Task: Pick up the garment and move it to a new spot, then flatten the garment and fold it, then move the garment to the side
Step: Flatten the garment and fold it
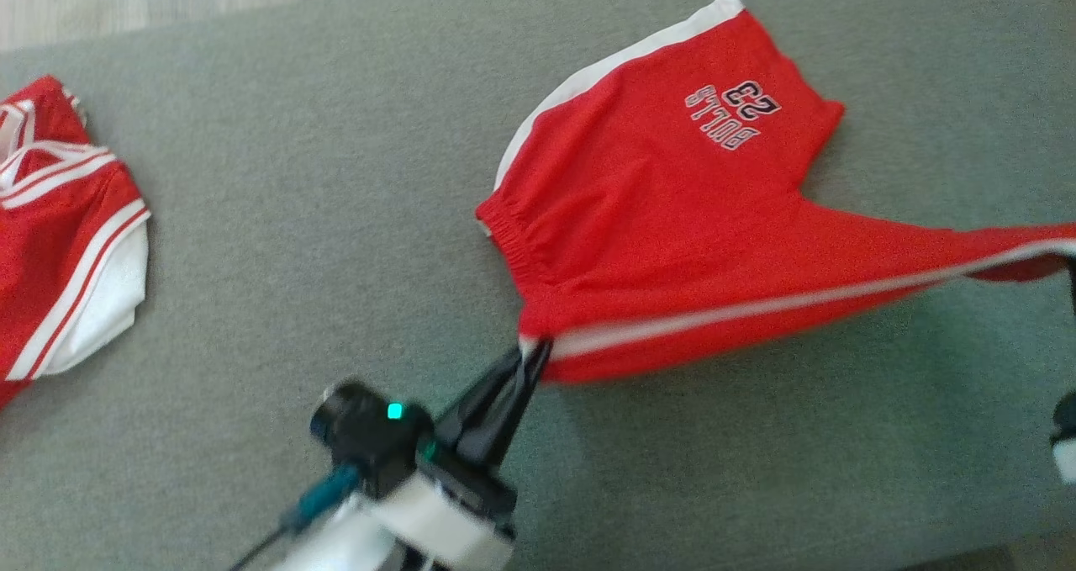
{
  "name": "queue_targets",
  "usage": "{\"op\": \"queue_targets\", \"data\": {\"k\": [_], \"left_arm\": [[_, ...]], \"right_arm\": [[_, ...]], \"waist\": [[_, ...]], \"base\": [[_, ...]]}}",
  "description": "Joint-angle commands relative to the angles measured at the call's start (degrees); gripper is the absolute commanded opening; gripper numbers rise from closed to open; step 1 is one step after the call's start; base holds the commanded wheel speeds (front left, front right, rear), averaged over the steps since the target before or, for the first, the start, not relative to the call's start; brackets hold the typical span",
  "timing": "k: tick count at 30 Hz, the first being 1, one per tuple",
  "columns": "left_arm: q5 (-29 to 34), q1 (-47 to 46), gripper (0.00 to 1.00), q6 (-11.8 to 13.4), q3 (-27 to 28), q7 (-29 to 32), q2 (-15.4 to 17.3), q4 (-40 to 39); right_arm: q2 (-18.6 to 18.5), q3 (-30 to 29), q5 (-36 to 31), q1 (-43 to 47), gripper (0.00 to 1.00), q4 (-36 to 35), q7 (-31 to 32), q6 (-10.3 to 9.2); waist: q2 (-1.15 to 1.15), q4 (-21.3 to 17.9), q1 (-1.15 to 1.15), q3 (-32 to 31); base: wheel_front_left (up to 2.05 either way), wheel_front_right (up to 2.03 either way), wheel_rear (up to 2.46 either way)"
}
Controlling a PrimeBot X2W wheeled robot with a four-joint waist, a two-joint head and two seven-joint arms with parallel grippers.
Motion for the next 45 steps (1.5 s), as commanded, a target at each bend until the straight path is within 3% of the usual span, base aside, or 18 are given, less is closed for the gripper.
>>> {"op": "queue_targets", "data": {"k": [1,7,13,19,28,29,30,31,32,39,45], "left_arm": [[0.2,-5.8,0.00,0.1,3.0,0.6,-1.3,-1.3],[-1.0,-14.2,0.00,-0.6,4.4,3.0,-6.7,4.1],[-1.9,-21.9,0.00,1.8,7.0,5.2,-11.8,13.2],[-2.5,-25.1,0.00,2.9,7.2,7.2,-14.3,18.2],[-2.4,-28.0,0.00,3.4,6.8,6.3,-16.7,23.3],[-2.3,-28.2,0.15,3.5,6.8,6.0,-16.8,23.7],[-2.2,-28.4,0.40,3.5,6.7,5.7,-16.9,24.2],[-2.2,-28.5,0.75,3.6,6.7,5.4,-17.0,24.6],[-2.1,-28.6,1.00,3.9,6.7,5.0,-17.2,25.0],[-0.3,-27.3,1.00,6.2,6.4,0.9,-17.6,26.2],[7.3,-21.3,1.00,13.5,11.0,-1.4,-16.0,18.8]], "right_arm": [[-3.4,0.2,1.3,-4.5,0.00,-0.3,1.9,-0.04],[-6.1,2.8,4.4,-14.4,0.00,5.3,5.8,-0.04],[-9.0,10.6,6.1,-29.3,0.00,13.4,9.2,-0.04],[-10.1,20.8,7.4,-42.2,0.00,22.5,12.9,-0.04],[-9.2,32.8,9.5,-55.2,0.00,34.7,11.7,-0.04],[-9.1,33.8,9.8,-56.2,0.00,35.9,11.2,-0.04],[-8.8,34.8,10.0,-57.1,0.14,37.1,10.7,-0.04],[-8.6,36.2,10.2,-57.8,0.58,37.9,10.2,-0.04],[-8.6,37.3,10.3,-58.3,1.00,38.7,9.4,-0.04],[-8.8,41.5,15.6,-57.6,1.00,41.6,2.7,-0.04],[-10.6,42.7,22.1,-54.7,1.00,43.9,1.5,-0.04]], "waist": [[0.00,1.8,0.01,2.0],[0.00,4.4,0.01,5.6],[0.00,6.0,0.01,8.9],[0.00,7.5,0.01,10.8],[0.00,9.8,0.01,12.1],[0.00,9.9,0.01,12.1],[0.00,10.0,0.01,12.2],[0.00,10.1,0.01,12.2],[0.00,10.2,0.01,12.2],[0.00,10.4,0.01,10.6],[0.00,10.2,0.01,9.0]], "base": [[0.00,0.00,0.00],[0.00,0.00,0.00],[0.00,0.00,0.00],[0.00,0.00,0.00],[0.00,0.00,0.00],[0.00,0.00,0.00],[0.00,0.00,0.00],[0.00,0.00,0.00],[0.00,0.00,0.00],[0.00,0.00,0.00],[0.00,0.00,0.00]]}}
